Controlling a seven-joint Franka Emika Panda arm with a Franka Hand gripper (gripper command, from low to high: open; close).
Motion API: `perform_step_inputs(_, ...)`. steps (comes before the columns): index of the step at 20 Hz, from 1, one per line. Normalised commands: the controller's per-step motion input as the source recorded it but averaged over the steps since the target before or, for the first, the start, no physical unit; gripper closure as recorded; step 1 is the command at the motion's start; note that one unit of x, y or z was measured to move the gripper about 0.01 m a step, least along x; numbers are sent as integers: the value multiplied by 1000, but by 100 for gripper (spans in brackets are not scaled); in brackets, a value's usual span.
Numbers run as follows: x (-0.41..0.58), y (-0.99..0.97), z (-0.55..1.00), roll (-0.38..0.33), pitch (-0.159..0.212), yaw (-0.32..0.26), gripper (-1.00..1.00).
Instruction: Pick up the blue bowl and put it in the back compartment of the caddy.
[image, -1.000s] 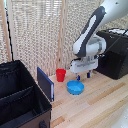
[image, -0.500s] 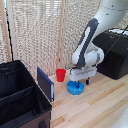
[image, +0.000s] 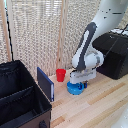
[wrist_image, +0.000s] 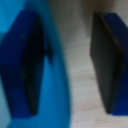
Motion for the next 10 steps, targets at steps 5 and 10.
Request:
perform_step_inputs(5,11,29,214,0,-59,-8,100)
perform_step_inputs(10,205,24,823,48,-42,-9,100)
